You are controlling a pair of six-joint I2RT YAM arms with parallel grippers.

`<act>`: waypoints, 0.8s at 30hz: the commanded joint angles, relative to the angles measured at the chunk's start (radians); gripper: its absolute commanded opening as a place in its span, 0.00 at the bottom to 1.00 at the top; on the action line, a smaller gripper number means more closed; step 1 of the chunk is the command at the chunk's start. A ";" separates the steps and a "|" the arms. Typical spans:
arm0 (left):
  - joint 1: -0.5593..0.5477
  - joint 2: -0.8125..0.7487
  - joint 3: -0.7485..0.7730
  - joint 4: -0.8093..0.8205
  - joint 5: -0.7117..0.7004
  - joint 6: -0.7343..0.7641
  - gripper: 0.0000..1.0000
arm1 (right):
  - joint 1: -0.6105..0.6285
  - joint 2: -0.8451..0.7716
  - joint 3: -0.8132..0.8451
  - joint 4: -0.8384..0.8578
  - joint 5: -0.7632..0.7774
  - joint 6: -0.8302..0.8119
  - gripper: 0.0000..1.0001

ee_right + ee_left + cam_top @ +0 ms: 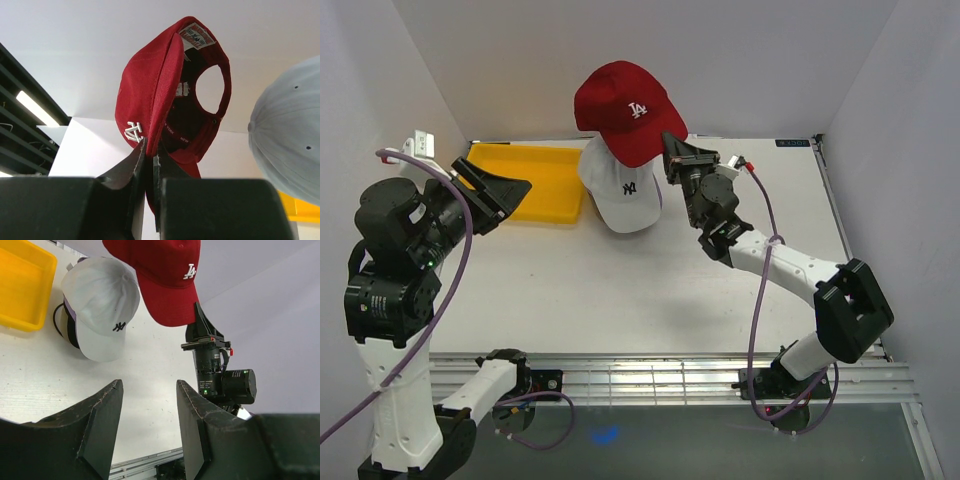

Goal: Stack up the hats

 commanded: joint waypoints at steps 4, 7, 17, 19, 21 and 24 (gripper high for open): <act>-0.012 0.002 0.007 -0.003 0.007 0.004 0.57 | 0.028 -0.025 -0.062 0.120 0.081 0.069 0.08; -0.017 -0.003 0.001 -0.003 0.005 0.005 0.57 | 0.042 -0.003 -0.079 0.150 0.087 0.084 0.08; -0.024 -0.012 -0.021 -0.005 -0.005 0.011 0.57 | 0.077 0.066 -0.150 0.204 0.103 0.141 0.08; -0.027 -0.016 -0.022 -0.005 -0.007 0.011 0.57 | 0.080 0.072 -0.168 0.212 0.109 0.151 0.08; -0.029 -0.018 -0.024 -0.005 -0.012 0.014 0.57 | 0.086 0.076 -0.182 0.222 0.110 0.154 0.08; -0.032 -0.015 -0.032 -0.005 -0.009 0.013 0.57 | 0.097 0.081 -0.202 0.235 0.124 0.167 0.08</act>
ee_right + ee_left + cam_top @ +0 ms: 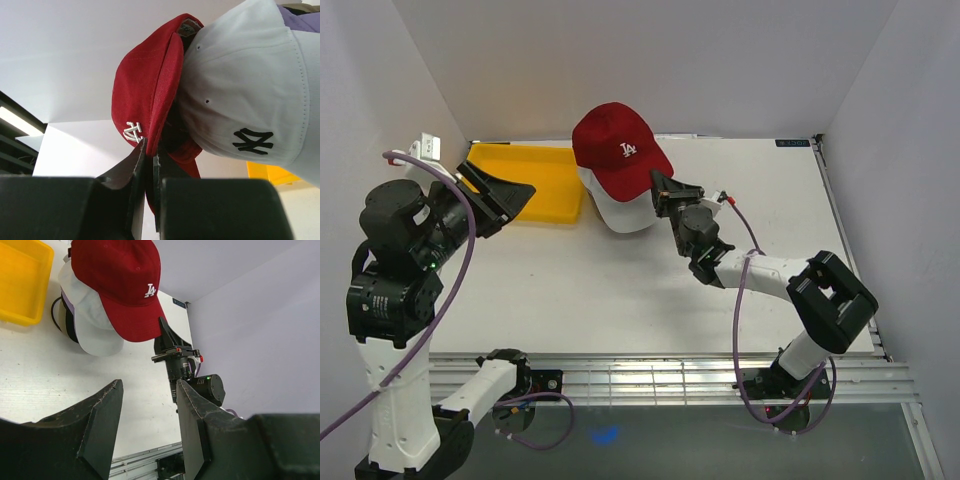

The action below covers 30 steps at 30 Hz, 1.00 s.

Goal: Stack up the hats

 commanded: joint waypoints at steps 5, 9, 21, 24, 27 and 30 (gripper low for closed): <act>-0.015 -0.010 -0.016 0.002 -0.015 0.014 0.57 | 0.034 0.028 -0.035 0.117 0.070 0.048 0.08; -0.021 -0.011 -0.015 0.001 -0.020 0.017 0.57 | 0.047 0.064 -0.056 0.136 0.073 0.090 0.08; -0.030 -0.002 -0.023 0.002 -0.029 0.019 0.57 | 0.039 0.141 -0.069 0.153 0.051 0.182 0.08; -0.032 -0.002 -0.026 0.002 -0.033 0.021 0.57 | 0.036 0.136 -0.047 0.109 0.041 0.169 0.08; -0.030 -0.004 -0.026 0.002 -0.037 0.021 0.57 | 0.027 0.141 -0.032 0.077 0.025 0.165 0.08; -0.030 -0.004 -0.026 0.002 -0.040 0.021 0.57 | 0.021 0.144 -0.022 0.031 0.010 0.165 0.08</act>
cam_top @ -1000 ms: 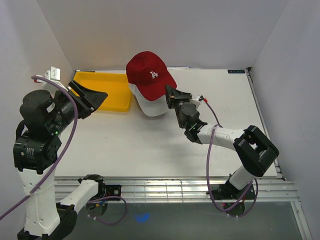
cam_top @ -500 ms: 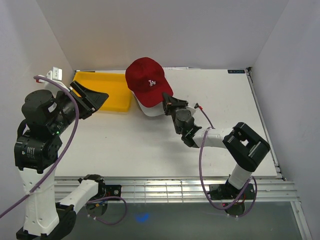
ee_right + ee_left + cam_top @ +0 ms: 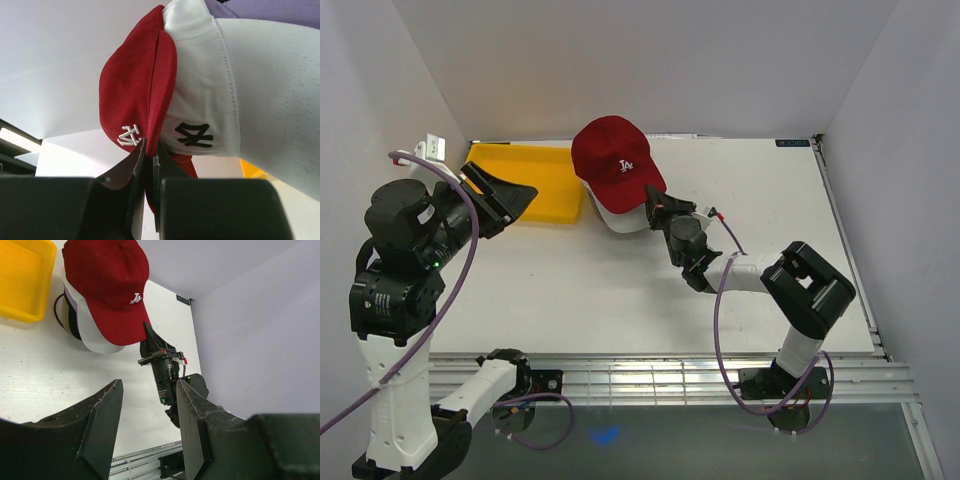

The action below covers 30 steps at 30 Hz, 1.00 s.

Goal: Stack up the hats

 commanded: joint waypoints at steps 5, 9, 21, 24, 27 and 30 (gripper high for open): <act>-0.003 -0.001 -0.005 0.002 -0.015 0.011 0.57 | -0.018 0.017 0.037 -0.139 -0.028 0.014 0.08; -0.003 -0.003 -0.008 0.002 -0.017 0.011 0.57 | -0.026 0.034 0.040 -0.156 -0.054 0.002 0.08; -0.003 -0.001 -0.018 0.004 -0.023 0.011 0.57 | -0.024 0.080 0.011 -0.250 -0.096 0.014 0.08; -0.005 0.000 -0.023 0.002 -0.020 0.011 0.57 | -0.026 0.080 -0.009 -0.253 -0.099 0.022 0.08; -0.003 0.002 -0.025 0.004 -0.020 0.011 0.57 | -0.027 0.084 -0.030 -0.253 -0.101 0.036 0.08; -0.003 0.000 -0.026 0.004 -0.021 0.011 0.57 | -0.027 0.091 -0.044 -0.253 -0.102 0.051 0.08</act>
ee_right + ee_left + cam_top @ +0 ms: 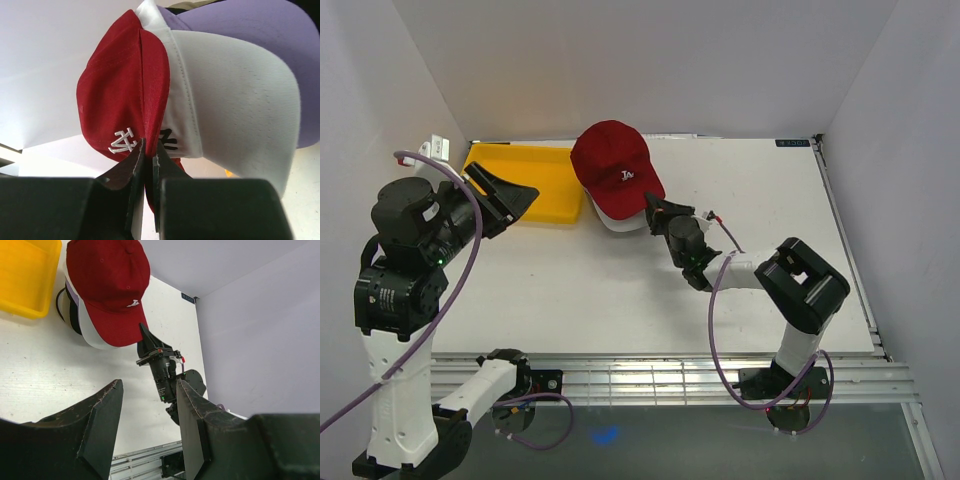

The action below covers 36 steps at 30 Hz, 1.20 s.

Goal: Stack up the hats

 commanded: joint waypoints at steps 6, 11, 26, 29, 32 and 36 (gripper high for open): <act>-0.003 -0.005 -0.010 0.006 -0.008 0.009 0.57 | 0.003 0.067 -0.078 -0.150 -0.033 0.013 0.08; -0.003 -0.005 -0.014 0.007 -0.009 0.009 0.57 | 0.001 0.080 -0.084 -0.150 -0.042 0.014 0.08; -0.005 -0.006 -0.024 0.010 -0.008 0.009 0.57 | -0.002 0.118 -0.104 -0.129 -0.064 -0.002 0.08; -0.005 -0.006 -0.024 0.010 -0.008 0.011 0.57 | -0.005 0.117 -0.090 -0.101 -0.074 -0.041 0.08; -0.003 -0.008 -0.025 0.012 -0.006 0.011 0.57 | -0.011 0.104 -0.073 -0.081 -0.088 -0.079 0.10; -0.003 -0.011 -0.028 0.013 -0.001 0.009 0.57 | -0.020 0.086 -0.056 -0.081 -0.105 -0.107 0.28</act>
